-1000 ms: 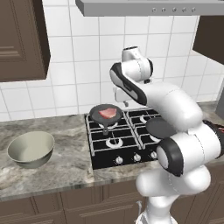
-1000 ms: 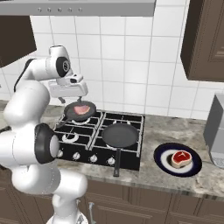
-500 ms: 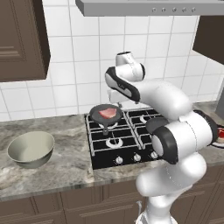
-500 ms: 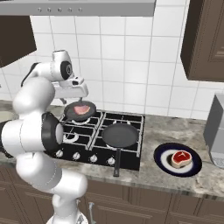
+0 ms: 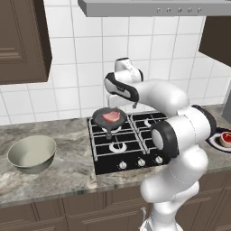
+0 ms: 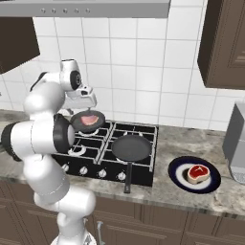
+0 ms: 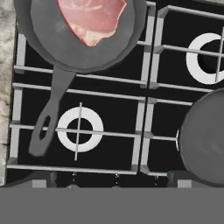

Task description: Place one of the steaks on the plate and the other in the bowl. Then place the bowl in the fridge.

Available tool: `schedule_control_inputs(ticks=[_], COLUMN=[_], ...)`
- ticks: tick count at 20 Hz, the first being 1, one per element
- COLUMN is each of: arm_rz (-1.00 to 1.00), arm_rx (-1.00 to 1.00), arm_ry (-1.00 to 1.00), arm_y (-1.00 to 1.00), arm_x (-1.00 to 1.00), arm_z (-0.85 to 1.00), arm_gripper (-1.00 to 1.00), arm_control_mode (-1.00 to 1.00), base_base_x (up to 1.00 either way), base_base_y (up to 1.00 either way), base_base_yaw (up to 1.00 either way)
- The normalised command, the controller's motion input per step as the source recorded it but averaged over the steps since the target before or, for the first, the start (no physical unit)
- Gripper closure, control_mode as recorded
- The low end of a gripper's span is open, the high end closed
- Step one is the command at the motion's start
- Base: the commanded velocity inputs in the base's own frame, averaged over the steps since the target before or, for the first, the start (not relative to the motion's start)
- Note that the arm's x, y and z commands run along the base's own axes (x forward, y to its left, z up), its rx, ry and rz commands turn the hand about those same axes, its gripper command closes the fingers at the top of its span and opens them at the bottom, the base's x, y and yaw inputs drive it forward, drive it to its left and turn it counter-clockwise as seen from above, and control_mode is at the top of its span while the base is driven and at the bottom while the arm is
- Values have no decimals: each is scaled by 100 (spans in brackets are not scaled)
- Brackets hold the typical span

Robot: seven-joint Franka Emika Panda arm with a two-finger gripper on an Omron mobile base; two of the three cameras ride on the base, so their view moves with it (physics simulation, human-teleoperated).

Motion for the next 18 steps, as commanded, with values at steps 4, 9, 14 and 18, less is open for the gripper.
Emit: schedule_control_inputs(ticks=[4,9,14,18], arm_rz=[0,0,0,0], arm_rx=[0,0,0,1], arm_ry=[0,0,0,-6], arm_y=[0,3,14,13], arm_x=[44,32,27,12], arm_z=[-22,-5,-20,-22], arm_gripper=[-100,-100,-100,-100], arm_control_mode=[-100,-100,-100,-100], base_base_x=[0,0,0,0], base_base_y=[0,0,0,0], base_base_yaw=[0,0,0,0])
